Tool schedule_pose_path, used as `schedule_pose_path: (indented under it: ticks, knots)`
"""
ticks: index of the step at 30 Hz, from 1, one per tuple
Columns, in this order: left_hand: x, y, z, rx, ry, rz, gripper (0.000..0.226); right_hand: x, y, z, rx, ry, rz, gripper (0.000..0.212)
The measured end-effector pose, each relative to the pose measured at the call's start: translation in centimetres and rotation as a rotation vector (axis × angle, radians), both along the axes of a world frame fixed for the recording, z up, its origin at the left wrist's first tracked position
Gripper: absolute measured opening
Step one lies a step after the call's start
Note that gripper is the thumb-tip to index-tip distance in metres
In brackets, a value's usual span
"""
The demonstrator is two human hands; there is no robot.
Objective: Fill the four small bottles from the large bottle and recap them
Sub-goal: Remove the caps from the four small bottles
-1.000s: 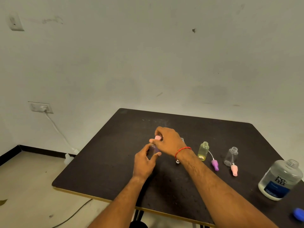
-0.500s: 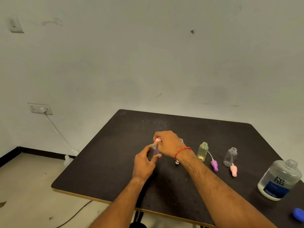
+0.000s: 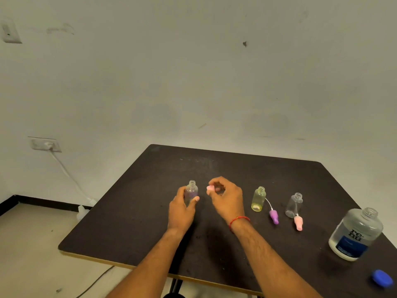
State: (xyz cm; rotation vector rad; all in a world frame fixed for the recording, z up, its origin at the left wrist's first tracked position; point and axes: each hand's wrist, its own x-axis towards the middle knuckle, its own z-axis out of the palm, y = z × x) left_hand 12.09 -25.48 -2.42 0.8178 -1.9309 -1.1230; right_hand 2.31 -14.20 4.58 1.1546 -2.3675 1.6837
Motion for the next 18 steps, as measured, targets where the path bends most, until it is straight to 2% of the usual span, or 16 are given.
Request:
schedule_pose_path:
  ticks: [6, 18]
  knots:
    - [-1.8, -1.1, 0.9, 0.027, -0.054, -0.008, 0.031, 0.6, -1.0, -4.4, 0.059, -0.005, -0.160, 0.016]
    - [-3.0, -1.6, -1.1, -0.003, -0.139, -0.054, 0.032, -0.1, -2.9, -5.9, 0.306, 0.185, -0.205, 0.010]
